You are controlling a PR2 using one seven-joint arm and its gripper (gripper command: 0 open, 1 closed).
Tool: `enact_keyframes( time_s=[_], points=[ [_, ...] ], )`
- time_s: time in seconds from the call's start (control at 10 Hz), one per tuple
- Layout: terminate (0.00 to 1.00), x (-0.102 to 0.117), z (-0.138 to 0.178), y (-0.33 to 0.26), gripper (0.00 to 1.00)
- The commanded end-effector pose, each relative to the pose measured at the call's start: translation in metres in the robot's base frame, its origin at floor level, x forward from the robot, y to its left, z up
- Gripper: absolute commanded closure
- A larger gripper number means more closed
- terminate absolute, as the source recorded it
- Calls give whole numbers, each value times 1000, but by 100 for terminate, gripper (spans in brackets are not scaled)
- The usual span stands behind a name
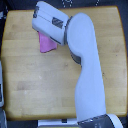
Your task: Folding a cloth
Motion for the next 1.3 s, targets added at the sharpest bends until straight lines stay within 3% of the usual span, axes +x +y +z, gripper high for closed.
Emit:
enact_keyframes(
  time_s=[0.0,0.2,0.6,0.9,1.2],
  points=[
    [0,37,111,-14,0],
    [0,53,161,-35,0],
    [0,65,196,-70,0],
    [0,67,215,-148,0],
    [0,48,231,-276,0]
  ],
)
